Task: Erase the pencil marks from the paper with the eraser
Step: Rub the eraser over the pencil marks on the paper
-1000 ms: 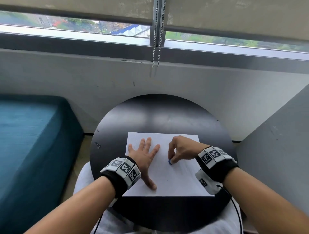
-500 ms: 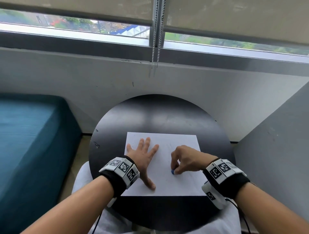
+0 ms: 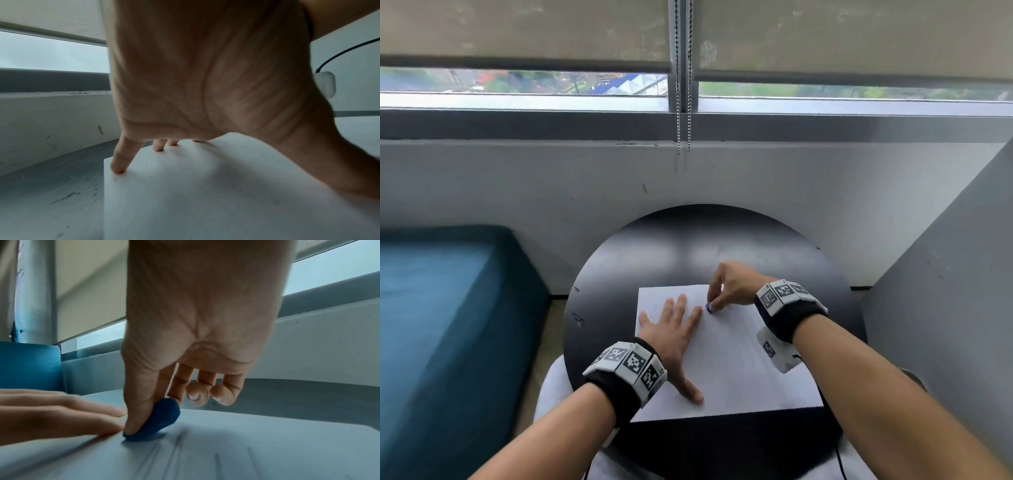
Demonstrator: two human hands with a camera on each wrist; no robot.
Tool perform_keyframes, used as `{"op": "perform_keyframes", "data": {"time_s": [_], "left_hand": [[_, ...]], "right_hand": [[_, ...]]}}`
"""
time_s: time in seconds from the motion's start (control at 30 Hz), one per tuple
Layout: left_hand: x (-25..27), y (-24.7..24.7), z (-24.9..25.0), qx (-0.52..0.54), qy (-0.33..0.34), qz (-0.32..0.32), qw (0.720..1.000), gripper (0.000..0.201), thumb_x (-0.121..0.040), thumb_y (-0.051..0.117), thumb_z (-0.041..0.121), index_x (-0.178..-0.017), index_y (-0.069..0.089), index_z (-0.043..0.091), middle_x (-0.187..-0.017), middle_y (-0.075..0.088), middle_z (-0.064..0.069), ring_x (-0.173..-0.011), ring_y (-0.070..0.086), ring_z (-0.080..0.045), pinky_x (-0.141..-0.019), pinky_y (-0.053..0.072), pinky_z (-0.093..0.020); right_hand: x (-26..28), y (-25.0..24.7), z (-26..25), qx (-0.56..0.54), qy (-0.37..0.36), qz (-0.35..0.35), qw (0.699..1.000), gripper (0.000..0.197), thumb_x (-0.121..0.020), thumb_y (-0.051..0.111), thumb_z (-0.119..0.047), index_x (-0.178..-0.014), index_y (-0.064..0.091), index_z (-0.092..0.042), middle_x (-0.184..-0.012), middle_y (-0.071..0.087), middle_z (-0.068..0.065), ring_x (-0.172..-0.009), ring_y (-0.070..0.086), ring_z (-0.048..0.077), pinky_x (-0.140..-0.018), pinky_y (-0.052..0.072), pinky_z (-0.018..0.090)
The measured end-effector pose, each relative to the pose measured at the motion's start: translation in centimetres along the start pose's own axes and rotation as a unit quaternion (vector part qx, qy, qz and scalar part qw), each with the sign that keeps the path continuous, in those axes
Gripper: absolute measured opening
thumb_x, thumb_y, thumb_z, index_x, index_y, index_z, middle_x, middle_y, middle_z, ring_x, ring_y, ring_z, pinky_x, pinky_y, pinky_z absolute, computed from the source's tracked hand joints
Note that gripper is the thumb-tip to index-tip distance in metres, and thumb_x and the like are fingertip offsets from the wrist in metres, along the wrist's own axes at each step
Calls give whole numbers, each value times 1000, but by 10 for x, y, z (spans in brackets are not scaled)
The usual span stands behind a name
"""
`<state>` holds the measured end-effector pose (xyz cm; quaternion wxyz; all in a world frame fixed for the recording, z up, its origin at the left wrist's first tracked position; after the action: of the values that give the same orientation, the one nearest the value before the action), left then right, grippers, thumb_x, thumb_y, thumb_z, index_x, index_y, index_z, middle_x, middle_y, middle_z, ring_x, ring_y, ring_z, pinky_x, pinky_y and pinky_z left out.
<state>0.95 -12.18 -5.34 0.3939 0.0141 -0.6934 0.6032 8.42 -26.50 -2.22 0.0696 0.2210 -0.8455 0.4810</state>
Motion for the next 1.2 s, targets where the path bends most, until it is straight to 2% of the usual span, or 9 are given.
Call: {"op": "perform_keyframes", "data": {"time_s": [0.2, 0.37, 0.53, 0.63, 0.7, 0.9, 1.07, 1.13, 1.2], "left_hand": [[0, 0, 1, 5, -2, -1, 1000, 151, -55, 80, 74, -154, -21, 22, -161, -28, -8, -150, -20, -31, -115, 4, -69], [2, -2, 1, 2, 2, 1, 1000, 151, -56, 80, 74, -154, -22, 21, -161, -28, -9, -150, -20, -31, -115, 3, -68], [1, 0, 1, 7, -2, -1, 1000, 151, -54, 81, 73, -154, -21, 22, -161, -28, -8, -150, -21, -30, -115, 3, -68], [1, 0, 0, 5, -2, 1, 1000, 151, -54, 81, 73, -154, -21, 23, -161, -28, -8, -150, -20, -30, -115, 3, -68], [1, 0, 0, 3, -3, 1, 1000, 151, -54, 81, 73, -154, -21, 23, -161, -28, -7, -150, -20, -30, -115, 4, -68], [1, -1, 1, 2, -6, -4, 1000, 151, -55, 81, 73, -154, -22, 23, -161, -29, -7, -150, -20, -30, -116, 3, -67], [2, -1, 1, -2, -6, -2, 1000, 150, -56, 80, 73, -154, -22, 23, -161, -29, -8, -150, -20, -30, -116, 5, -67], [2, -1, 1, -3, -5, -2, 1000, 150, -56, 80, 73, -154, -22, 23, -161, -29, -8, -150, -20, -30, -116, 4, -67], [2, -1, 2, 1, -7, -4, 1000, 150, -56, 81, 72, -154, -22, 23, -161, -29, -8, -150, -21, -29, -115, 3, -68]], "right_hand": [[9, 18, -3, 40, 9, -130, 991, 12, -67, 82, -11, -78, 78, -13, -75, 74, 7, -62, 65, 9, -58, 47, 18], [-4, 2, 4, 20, 6, -11, 1000, 9, -66, 82, -18, -73, 78, -19, -75, 74, 2, -61, 60, 9, -58, 43, 22], [9, 18, 3, 41, 16, -128, 991, 9, -66, 82, -14, -74, 77, -15, -70, 71, 4, -60, 62, 7, -54, 42, 18], [3, 7, 5, 12, 10, -74, 997, 12, -67, 83, -16, -78, 78, -14, -75, 73, 5, -59, 59, 6, -51, 39, 13], [4, 4, 8, -10, 6, -39, 999, 13, -68, 83, -16, -79, 79, -12, -78, 74, 7, -61, 59, 7, -55, 42, 16], [19, 20, 2, 48, 13, -140, 989, 10, -67, 82, -14, -76, 78, -14, -72, 73, 5, -62, 63, 8, -54, 43, 16], [7, 4, 9, -9, 9, -39, 999, 13, -68, 83, -16, -80, 79, -12, -74, 72, 3, -58, 59, 4, -51, 39, 11], [13, 9, 12, -28, 7, -25, 999, 12, -69, 82, -16, -79, 79, -10, -75, 74, 7, -60, 59, 7, -56, 43, 19], [24, 18, 12, -29, 9, -47, 998, 11, -70, 80, -17, -80, 79, -10, -79, 75, 10, -61, 59, 7, -56, 44, 19]]}}
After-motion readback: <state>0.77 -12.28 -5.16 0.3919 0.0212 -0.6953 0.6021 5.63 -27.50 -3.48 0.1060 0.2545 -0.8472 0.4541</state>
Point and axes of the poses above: each hand's wrist, its own x-axis away from the middle knuckle, its own y-axis out of the palm, z = x × y, the point moved 6 cm from there along -x, towards the middle knuckle
